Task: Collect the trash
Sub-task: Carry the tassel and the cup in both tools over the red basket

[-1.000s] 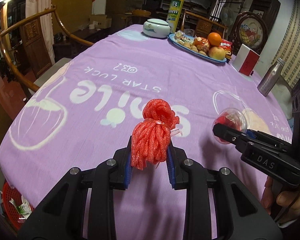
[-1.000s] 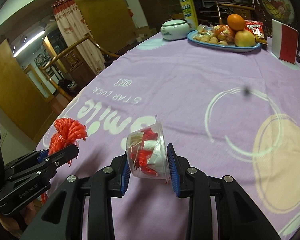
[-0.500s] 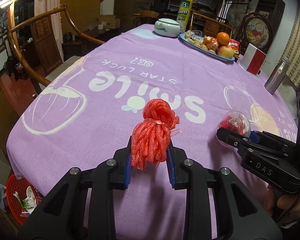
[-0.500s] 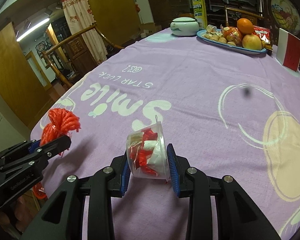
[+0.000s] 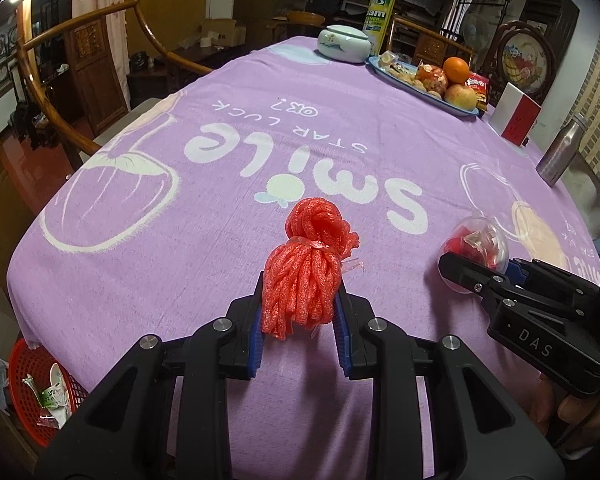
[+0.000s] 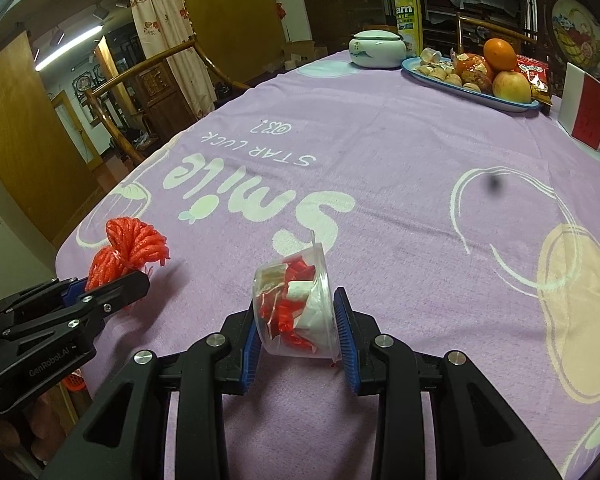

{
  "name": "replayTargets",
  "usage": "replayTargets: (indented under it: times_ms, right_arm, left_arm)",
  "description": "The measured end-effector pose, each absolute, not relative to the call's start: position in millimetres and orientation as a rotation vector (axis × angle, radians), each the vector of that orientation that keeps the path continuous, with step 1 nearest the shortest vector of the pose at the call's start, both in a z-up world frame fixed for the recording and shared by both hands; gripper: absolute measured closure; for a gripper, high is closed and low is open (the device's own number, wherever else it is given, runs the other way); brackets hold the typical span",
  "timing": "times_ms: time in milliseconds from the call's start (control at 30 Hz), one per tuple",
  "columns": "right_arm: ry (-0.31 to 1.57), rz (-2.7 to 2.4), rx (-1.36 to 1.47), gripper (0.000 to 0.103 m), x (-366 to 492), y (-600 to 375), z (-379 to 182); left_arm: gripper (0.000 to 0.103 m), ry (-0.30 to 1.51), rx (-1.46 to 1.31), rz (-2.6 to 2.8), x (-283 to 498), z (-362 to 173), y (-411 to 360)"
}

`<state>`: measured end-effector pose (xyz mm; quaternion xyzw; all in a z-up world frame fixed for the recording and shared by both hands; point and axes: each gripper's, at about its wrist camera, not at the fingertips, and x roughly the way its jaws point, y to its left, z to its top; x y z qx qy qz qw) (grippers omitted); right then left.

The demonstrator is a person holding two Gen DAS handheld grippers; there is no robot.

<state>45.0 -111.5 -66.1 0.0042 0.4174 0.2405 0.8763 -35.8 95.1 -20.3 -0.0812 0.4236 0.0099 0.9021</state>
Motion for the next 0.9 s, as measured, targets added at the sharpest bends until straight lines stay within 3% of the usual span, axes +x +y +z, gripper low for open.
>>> replayTargets:
  times_ms: [500, 900]
  right_arm:
    - [0.877, 0.579, 0.006, 0.069, 35, -91, -62]
    - [0.887, 0.959, -0.146, 0.069, -16, 50, -41]
  left_arm:
    - [0.073, 0.840, -0.189, 0.086, -50, -15, 116]
    - [0.073, 0.783, -0.299, 0.370, -141, -4, 228]
